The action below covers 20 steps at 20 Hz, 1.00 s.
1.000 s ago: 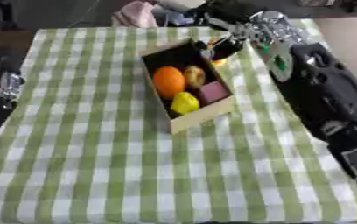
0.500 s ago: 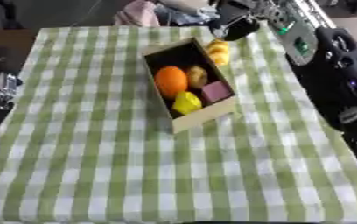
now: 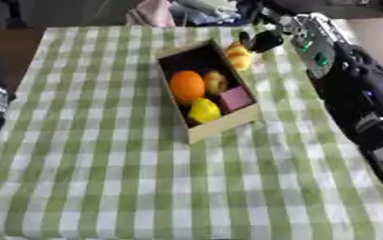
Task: Pick up objects on the table and place them in the box.
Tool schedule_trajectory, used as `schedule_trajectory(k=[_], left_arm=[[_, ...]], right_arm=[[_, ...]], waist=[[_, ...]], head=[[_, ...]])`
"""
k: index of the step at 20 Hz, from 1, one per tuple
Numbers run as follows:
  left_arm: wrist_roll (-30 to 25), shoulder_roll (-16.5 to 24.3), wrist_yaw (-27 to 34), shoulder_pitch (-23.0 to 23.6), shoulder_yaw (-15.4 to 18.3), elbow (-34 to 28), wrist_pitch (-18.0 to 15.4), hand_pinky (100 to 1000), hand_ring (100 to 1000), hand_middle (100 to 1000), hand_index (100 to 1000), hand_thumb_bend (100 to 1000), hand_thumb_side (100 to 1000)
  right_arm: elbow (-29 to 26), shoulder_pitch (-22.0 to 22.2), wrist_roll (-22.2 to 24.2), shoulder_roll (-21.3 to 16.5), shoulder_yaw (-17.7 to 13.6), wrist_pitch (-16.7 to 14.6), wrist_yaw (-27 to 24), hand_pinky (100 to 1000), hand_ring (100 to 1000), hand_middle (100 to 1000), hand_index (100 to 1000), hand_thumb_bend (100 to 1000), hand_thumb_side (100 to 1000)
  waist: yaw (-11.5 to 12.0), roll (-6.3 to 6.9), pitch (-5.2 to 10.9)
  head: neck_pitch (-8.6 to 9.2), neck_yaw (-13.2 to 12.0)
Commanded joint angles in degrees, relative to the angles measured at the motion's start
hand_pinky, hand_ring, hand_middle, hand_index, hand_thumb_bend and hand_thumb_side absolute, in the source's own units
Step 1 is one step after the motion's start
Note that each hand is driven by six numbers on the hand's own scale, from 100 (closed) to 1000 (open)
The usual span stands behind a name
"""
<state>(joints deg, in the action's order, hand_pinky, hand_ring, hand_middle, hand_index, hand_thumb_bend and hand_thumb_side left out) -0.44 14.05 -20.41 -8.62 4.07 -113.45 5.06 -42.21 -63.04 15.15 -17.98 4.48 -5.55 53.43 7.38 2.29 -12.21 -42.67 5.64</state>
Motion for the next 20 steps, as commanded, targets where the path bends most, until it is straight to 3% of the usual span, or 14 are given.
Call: schedule_trajectory(k=[1,7,20], left_arm=[[-0.28,0.35,-0.09,-0.67,-0.1,-1.15,-0.1,730,544,672,821,100,739],[-0.34,0.27,-0.08,-0.68,-0.11,-1.15,-0.12,730,543,671,821,100,739],[-0.92,-0.1,-0.03,-0.71,-0.58,-1.15,-0.24,729,541,671,821,100,742]], right_arm=[[1.75,-1.6,-0.78,-1.29,-1.32,1.09,0.26,725,740,748,972,100,221],[5.55,-1.23,0.12,-0.86,-2.36,3.01,3.0,743,753,764,974,100,376],[7.51,0.03,3.2,1.52,-2.37,3.61,7.77,760,765,776,966,100,541]], waist=[[0.38,-0.69,-0.02],[1.12,-0.82,-0.11],[1.86,-0.59,-0.32]], head=[[1.05,0.94],[1.39,1.77],[1.18,2.06]])
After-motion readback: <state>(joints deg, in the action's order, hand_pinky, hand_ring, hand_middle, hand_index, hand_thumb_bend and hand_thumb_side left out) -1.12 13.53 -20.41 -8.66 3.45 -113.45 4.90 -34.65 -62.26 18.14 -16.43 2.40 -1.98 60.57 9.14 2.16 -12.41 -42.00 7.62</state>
